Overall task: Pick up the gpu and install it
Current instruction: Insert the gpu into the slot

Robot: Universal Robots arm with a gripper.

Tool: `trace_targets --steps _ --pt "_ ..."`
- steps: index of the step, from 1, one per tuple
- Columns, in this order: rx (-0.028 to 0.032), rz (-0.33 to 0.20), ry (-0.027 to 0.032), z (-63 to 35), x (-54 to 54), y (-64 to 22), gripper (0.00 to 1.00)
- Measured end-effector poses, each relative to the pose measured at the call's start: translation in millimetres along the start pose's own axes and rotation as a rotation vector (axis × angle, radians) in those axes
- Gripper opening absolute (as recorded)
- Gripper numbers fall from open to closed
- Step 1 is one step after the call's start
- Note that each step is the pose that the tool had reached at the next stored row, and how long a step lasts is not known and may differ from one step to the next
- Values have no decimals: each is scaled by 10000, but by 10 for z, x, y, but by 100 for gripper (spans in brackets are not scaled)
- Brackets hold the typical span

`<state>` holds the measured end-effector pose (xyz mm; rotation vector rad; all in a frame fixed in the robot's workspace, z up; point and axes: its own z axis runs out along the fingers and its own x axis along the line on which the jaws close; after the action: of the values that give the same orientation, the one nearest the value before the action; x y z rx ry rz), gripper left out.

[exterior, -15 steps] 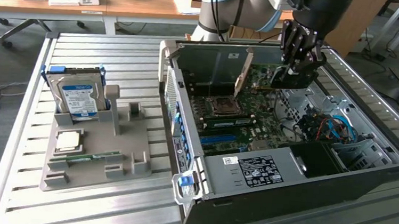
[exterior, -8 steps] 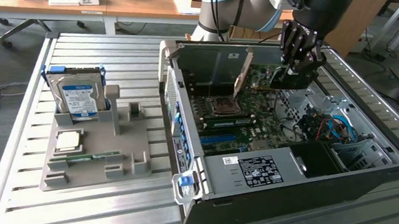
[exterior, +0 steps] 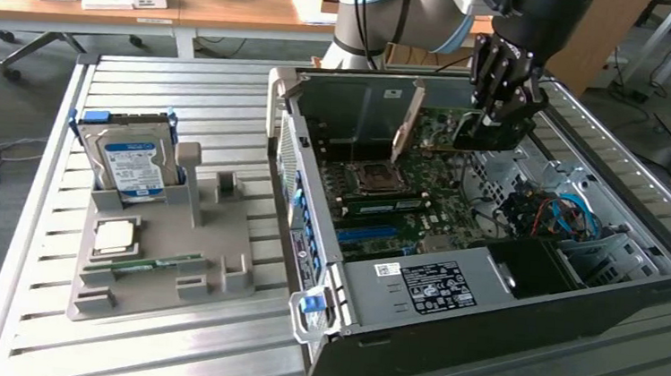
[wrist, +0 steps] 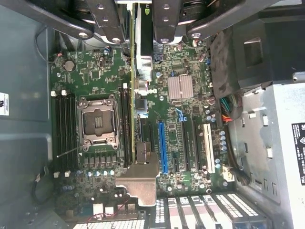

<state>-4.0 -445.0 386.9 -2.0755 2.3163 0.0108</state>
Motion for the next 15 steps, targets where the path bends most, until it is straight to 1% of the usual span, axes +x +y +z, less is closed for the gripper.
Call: trace_targets --steps 3,4,15 --pt "-72 3 18 0 0 -3 27" --pt "-85 4 20 -1 0 -2 27" --pt "-89 4 20 0 0 5 27"
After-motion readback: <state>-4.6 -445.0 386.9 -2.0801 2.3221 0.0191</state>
